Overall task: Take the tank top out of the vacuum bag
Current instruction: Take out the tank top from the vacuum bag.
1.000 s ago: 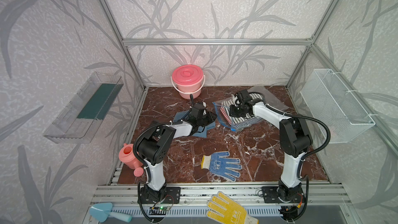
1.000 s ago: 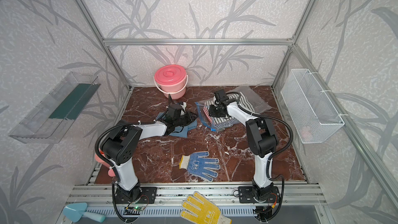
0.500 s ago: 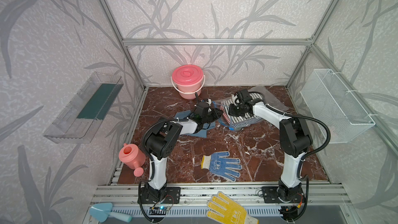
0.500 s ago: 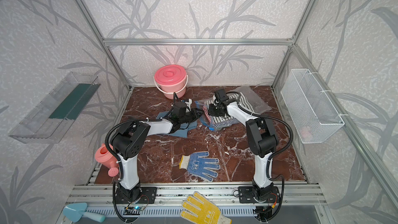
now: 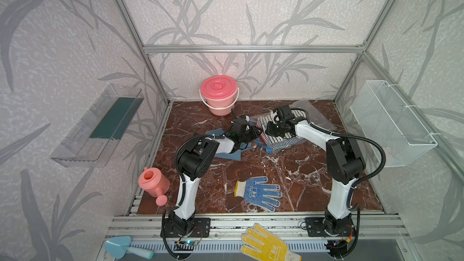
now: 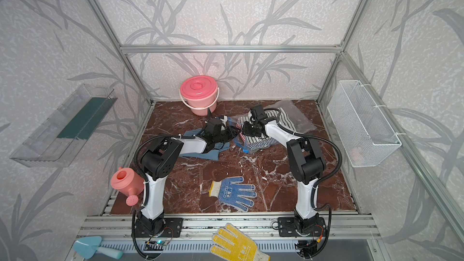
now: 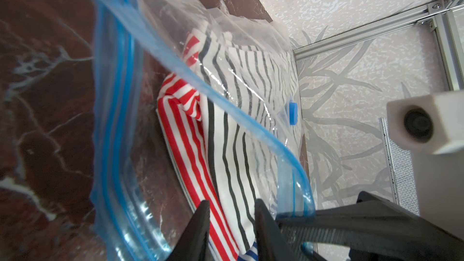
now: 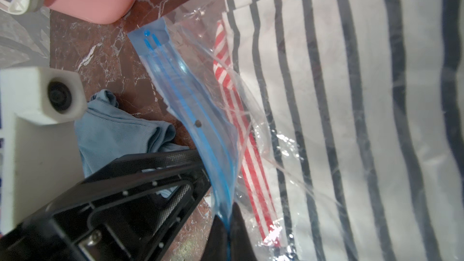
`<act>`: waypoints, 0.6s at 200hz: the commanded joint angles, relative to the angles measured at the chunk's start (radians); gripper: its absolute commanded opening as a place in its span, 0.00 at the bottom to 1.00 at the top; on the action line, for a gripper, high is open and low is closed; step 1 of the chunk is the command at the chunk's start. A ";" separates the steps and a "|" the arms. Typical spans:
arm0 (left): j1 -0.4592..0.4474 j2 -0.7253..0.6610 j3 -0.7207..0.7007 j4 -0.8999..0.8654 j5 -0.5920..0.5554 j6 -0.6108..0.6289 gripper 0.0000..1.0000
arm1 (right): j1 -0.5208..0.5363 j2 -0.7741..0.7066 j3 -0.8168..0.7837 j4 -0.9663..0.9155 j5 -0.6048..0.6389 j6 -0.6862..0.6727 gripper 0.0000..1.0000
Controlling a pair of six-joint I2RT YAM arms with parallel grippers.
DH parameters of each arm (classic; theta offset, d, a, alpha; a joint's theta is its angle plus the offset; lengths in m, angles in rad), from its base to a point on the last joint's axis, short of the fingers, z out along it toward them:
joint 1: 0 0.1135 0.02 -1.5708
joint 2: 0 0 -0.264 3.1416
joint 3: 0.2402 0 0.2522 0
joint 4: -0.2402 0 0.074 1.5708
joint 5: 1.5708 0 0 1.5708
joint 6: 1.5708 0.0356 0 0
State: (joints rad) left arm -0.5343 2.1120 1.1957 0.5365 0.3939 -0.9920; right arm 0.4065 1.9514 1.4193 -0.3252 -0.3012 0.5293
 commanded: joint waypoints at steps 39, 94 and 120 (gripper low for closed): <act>-0.008 0.071 0.066 0.006 -0.016 -0.025 0.33 | -0.004 -0.051 -0.011 0.035 -0.040 0.009 0.00; -0.010 0.115 0.090 0.067 0.009 -0.030 0.33 | -0.006 -0.049 -0.013 0.040 -0.050 0.000 0.00; -0.020 0.133 0.117 0.046 -0.011 -0.035 0.33 | -0.008 -0.043 -0.016 0.040 -0.052 0.000 0.00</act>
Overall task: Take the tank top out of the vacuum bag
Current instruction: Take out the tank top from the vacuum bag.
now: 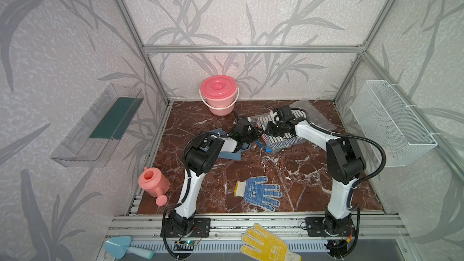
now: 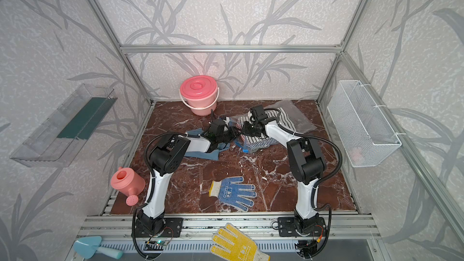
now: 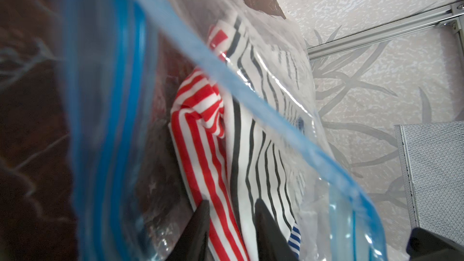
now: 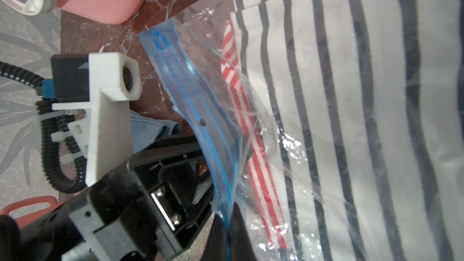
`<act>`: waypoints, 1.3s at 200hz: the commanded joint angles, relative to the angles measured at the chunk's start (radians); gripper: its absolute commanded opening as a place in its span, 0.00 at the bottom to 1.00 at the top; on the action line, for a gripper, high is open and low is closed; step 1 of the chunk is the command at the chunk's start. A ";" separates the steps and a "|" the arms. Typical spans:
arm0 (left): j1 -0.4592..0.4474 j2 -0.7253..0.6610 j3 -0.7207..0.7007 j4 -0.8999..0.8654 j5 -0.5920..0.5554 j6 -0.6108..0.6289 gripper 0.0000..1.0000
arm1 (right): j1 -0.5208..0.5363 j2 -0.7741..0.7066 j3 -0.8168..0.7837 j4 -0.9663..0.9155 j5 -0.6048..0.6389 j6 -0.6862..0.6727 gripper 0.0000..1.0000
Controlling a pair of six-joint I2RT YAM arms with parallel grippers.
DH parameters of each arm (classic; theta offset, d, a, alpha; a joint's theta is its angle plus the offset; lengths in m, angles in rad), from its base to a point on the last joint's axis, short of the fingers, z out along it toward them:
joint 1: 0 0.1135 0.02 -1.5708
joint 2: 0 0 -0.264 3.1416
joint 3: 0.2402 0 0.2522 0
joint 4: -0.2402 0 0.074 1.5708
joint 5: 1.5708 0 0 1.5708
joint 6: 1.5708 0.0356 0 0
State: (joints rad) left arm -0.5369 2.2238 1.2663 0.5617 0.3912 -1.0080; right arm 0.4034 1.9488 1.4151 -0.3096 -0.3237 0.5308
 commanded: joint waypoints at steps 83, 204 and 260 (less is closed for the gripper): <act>-0.041 0.017 0.064 -0.008 -0.018 -0.037 0.31 | -0.022 -0.045 -0.028 0.032 -0.039 0.003 0.00; -0.057 -0.043 0.049 -0.057 -0.086 -0.036 0.29 | -0.024 -0.028 -0.041 0.044 -0.043 0.017 0.00; -0.057 0.012 0.087 -0.051 -0.090 -0.030 0.29 | -0.025 -0.027 -0.041 0.050 -0.048 0.018 0.00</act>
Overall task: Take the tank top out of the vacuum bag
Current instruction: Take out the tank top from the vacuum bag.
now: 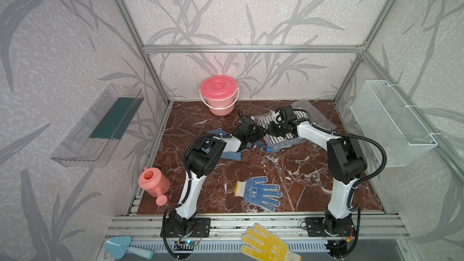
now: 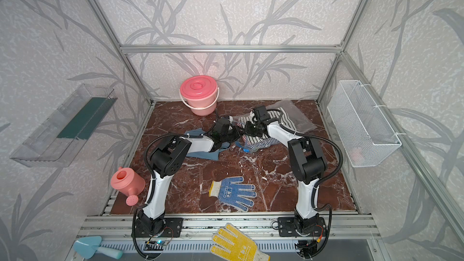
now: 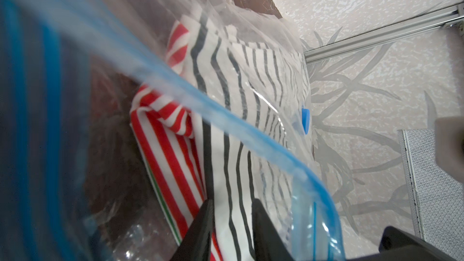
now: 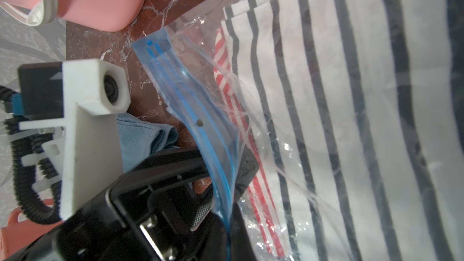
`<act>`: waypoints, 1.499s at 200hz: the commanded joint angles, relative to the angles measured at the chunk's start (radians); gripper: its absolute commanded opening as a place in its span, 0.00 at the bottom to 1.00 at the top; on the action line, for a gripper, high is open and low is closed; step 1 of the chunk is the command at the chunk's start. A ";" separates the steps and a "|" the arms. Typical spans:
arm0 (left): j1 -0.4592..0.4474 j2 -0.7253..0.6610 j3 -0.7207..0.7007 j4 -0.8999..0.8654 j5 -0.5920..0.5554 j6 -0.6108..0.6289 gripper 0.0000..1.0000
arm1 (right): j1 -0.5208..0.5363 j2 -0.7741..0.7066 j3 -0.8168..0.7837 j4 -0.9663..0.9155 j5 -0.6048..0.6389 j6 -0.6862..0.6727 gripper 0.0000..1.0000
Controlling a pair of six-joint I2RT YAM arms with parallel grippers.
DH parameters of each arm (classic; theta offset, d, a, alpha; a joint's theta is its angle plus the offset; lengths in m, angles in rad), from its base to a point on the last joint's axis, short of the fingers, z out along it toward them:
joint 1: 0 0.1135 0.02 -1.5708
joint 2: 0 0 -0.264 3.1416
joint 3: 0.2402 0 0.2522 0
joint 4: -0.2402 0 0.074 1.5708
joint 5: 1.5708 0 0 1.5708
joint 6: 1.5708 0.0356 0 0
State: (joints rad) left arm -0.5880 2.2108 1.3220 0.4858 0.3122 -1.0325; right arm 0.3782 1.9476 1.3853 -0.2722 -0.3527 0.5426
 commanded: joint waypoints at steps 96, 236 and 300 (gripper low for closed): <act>-0.006 0.076 0.073 0.022 -0.024 -0.019 0.33 | -0.010 -0.021 -0.011 0.019 -0.022 0.023 0.00; -0.006 0.080 0.132 -0.081 -0.067 0.025 0.00 | -0.042 -0.019 -0.047 0.035 -0.009 0.054 0.00; -0.006 -0.025 0.084 -0.111 -0.031 0.025 0.00 | -0.044 -0.018 -0.054 0.029 0.015 0.071 0.00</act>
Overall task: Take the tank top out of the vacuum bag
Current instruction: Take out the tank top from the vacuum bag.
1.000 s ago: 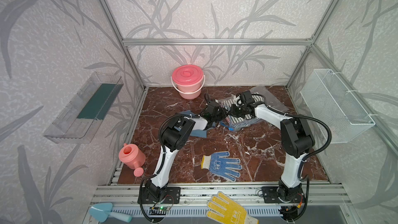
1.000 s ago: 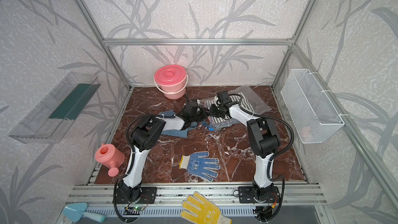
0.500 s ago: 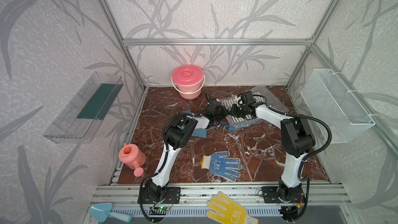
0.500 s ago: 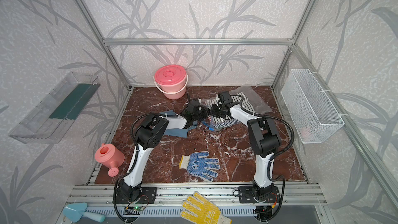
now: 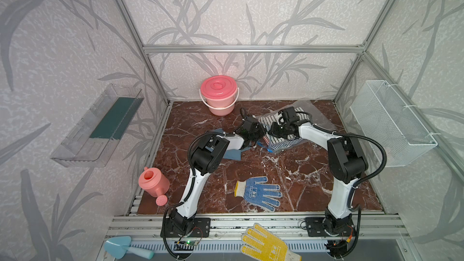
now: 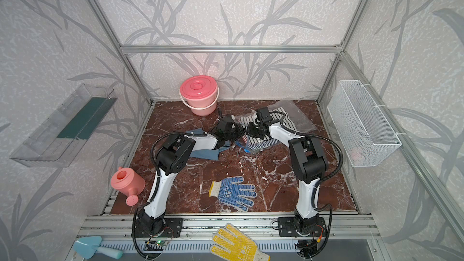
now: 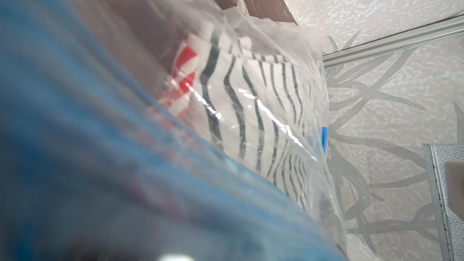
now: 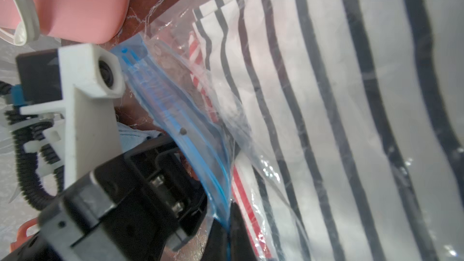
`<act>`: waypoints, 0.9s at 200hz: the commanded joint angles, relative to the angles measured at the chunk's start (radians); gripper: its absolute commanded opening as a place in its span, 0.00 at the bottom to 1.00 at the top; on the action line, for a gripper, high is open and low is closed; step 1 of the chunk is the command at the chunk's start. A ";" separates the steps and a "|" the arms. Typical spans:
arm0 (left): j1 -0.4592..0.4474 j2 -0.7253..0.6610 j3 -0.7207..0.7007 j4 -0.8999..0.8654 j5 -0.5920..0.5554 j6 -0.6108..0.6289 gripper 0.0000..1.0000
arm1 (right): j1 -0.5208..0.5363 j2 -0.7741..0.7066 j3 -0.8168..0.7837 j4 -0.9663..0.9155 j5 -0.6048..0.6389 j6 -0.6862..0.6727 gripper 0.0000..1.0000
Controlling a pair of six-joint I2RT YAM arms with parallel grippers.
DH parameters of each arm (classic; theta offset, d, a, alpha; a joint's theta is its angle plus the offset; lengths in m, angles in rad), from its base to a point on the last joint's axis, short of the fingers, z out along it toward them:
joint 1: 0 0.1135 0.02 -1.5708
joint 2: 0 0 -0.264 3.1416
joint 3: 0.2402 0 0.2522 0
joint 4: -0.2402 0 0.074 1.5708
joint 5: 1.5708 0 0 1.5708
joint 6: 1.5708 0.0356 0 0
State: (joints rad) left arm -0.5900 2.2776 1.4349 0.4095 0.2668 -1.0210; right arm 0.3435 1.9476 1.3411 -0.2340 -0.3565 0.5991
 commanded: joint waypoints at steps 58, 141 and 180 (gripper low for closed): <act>-0.005 -0.155 -0.041 -0.063 0.047 0.004 0.00 | -0.013 -0.029 -0.022 -0.003 0.072 0.032 0.00; 0.010 -0.187 -0.049 -0.107 0.060 0.035 0.00 | -0.016 -0.030 -0.020 -0.026 0.101 0.031 0.00; 0.028 -0.193 -0.057 -0.105 0.097 0.007 0.00 | -0.015 -0.026 -0.019 -0.029 0.114 0.022 0.00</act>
State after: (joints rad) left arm -0.5766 2.1376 1.3846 0.3000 0.3218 -1.0058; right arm 0.3382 1.9476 1.3277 -0.2363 -0.2817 0.6239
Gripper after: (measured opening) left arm 0.046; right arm 0.048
